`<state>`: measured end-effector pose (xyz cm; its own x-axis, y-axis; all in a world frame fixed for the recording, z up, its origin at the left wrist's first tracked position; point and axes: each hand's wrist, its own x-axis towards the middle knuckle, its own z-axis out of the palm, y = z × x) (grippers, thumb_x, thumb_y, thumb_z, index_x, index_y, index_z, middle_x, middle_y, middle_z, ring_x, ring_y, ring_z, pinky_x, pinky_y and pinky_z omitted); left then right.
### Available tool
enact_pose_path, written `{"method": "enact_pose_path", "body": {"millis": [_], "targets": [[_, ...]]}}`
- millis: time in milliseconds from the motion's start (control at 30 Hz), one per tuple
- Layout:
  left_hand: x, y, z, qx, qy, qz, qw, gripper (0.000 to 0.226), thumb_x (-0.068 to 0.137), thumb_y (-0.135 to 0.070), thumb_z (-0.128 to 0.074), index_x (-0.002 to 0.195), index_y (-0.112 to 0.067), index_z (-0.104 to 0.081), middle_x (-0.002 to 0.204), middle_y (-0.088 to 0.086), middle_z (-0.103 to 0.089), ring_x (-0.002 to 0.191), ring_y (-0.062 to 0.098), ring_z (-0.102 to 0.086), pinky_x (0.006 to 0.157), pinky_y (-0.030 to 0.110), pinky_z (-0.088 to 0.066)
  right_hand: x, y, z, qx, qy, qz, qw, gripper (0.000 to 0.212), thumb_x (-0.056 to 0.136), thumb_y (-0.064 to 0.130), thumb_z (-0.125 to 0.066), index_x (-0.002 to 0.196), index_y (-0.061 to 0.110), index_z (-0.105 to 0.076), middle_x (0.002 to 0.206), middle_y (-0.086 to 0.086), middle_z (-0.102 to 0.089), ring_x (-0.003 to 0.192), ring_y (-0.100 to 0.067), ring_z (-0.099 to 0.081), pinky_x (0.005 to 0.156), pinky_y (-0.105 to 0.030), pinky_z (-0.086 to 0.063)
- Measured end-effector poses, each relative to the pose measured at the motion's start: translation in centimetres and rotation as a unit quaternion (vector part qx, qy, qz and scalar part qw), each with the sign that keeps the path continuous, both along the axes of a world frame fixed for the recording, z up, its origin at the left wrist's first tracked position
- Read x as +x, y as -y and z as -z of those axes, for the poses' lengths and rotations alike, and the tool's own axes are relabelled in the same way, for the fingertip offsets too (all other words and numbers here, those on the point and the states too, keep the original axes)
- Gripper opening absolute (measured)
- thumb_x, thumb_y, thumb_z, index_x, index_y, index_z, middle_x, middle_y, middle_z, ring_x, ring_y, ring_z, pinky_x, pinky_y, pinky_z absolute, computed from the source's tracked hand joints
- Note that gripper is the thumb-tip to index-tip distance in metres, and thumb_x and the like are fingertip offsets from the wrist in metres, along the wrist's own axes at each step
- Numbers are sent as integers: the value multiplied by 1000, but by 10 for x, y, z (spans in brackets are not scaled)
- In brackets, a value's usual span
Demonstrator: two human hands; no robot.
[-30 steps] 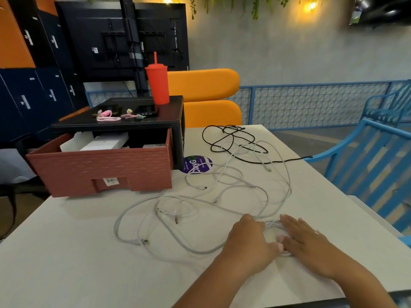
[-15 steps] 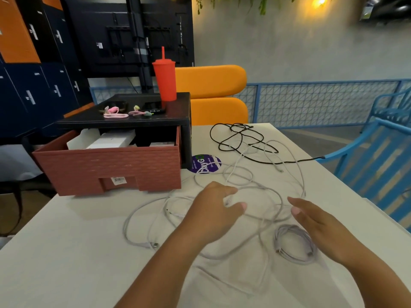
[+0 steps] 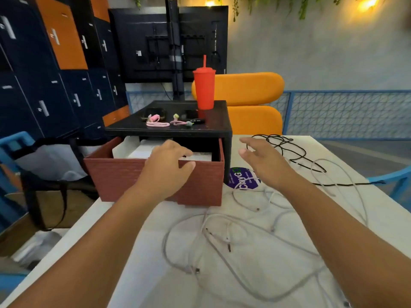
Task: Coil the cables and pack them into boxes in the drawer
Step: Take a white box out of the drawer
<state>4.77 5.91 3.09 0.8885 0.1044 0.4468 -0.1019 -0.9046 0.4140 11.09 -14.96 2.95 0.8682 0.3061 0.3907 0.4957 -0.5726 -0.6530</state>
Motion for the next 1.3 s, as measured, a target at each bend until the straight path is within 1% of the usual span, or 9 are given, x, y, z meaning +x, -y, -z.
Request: {"method": "enact_pose_path", "body": {"millis": [167,300,433,533,800,933,1067,1167,1300], "targets": [[17,-32,-6,81,-95,-15,992,33,92,-36,-53,122,-25,-59,123,-1,-54,117,21,-47,99,39,-39,63,-48,-16,-60,42,13,997,46,98,32,-40,142,17,-37,147,-9,-30,135,-23,-29,109,-33,-23],[22,-40,-6,102,-181,16,978,24,95,-35,-47,110,-26,-62,104,-4,-61,99,19,-54,87,34,-43,100,-69,-22,-163,24,25,986,49,99,39,-35,143,19,-34,153,-10,-20,140,-28,-22,113,-39,-21],[23,-42,-3,112,-177,26,978,20,96,-33,-45,97,-22,-61,79,-13,-50,86,16,-50,75,31,-36,110,-77,-11,-188,-13,10,982,47,100,35,-33,144,16,-32,154,-12,-20,141,-26,-20,111,-34,-20],[19,-42,0,115,-166,24,979,17,97,-32,-44,85,-24,-54,72,-13,-45,82,16,-46,75,30,-30,109,-80,-8,-182,7,46,982,44,101,29,-35,143,18,-33,154,-10,-22,139,-29,-26,108,-36,-27],[-10,-37,-2,57,-168,30,984,21,96,-31,-47,75,-29,-51,81,-6,-59,86,17,-52,78,29,-29,105,-83,-15,-212,21,90,973,42,100,27,-38,142,18,-38,149,-8,-35,134,-29,-34,102,-35,-35],[-32,-34,-3,62,-167,40,983,19,95,-33,-48,83,-24,-59,83,-7,-60,84,13,-53,78,28,-29,104,-85,-18,-228,21,104,968,43,100,29,-39,141,19,-39,148,-8,-36,132,-30,-37,100,-34,-37],[-61,-35,0,41,-176,45,983,22,93,-35,-50,72,-31,-54,78,-10,-57,83,12,-51,77,27,-33,103,-85,-20,-217,14,100,971,43,98,29,-42,140,19,-42,146,-9,-39,131,-30,-38,101,-34,-36],[-78,-39,0,35,-202,47,978,16,92,-38,-51,78,-32,-57,83,-12,-59,84,9,-53,77,25,-40,101,-84,-21,-223,15,102,969,43,98,30,-41,139,18,-42,145,-9,-40,130,-30,-39,100,-34,-37],[-93,-39,-6,41,-239,55,969,14,91,-38,-54,88,-29,-64,83,-14,-61,77,5,-58,65,16,-46,101,-84,-21,-226,18,100,969,43,99,29,-40,140,19,-41,145,-10,-39,130,-31,-39,99,-34,-37]]}}
